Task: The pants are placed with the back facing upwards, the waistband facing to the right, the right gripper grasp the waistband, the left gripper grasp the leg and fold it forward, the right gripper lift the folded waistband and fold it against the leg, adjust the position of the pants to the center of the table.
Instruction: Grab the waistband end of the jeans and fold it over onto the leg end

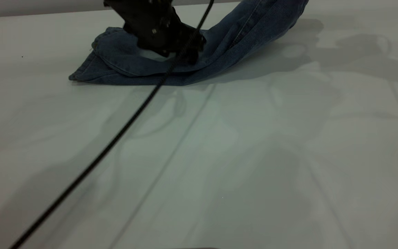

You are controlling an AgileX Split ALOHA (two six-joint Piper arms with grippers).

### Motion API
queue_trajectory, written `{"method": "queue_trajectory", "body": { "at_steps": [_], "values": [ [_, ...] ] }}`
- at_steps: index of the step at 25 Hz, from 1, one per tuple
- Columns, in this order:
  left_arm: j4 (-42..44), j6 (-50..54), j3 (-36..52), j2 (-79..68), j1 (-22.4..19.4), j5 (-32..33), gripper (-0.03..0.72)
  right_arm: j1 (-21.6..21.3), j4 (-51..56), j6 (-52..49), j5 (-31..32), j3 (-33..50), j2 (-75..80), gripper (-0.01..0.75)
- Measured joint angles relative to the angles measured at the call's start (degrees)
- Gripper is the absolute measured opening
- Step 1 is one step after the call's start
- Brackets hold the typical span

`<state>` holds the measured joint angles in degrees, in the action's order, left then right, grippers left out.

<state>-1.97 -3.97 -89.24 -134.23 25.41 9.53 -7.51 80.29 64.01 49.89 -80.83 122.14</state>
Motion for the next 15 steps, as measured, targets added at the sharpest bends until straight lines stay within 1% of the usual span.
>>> {"method": "queue_trajectory", "body": {
  "at_steps": [2,5,7,9,11,15],
  "values": [
    [0.0,-0.4,-2.0,2.1,-1.9,4.7,0.508,0.0,-1.2,-0.2,0.0,0.0,-0.6,0.056],
    [0.0,-0.4,-5.4,4.4,-6.0,14.2,0.508,0.0,-3.9,-1.8,0.0,-0.6,-1.2,0.056],
    [0.1,-0.4,-6.7,4.9,-8.5,18.5,0.508,0.2,-6.3,-3.6,0.1,-2.1,-1.2,0.056],
    [0.2,-0.4,-6.9,4.8,-10.6,20.8,0.508,1.2,-8.7,-5.0,0.1,-4.1,-1.2,0.056],
    [0.2,-0.4,-7.0,4.3,-12.4,21.8,0.508,2.6,-10.1,-6.6,0.1,-5.9,-1.2,0.056],
    [0.4,-0.4,-7.1,2.1,-13.6,21.8,0.508,6.7,-11.8,-7.8,0.1,-9.0,-1.2,0.056]
  ]
}}
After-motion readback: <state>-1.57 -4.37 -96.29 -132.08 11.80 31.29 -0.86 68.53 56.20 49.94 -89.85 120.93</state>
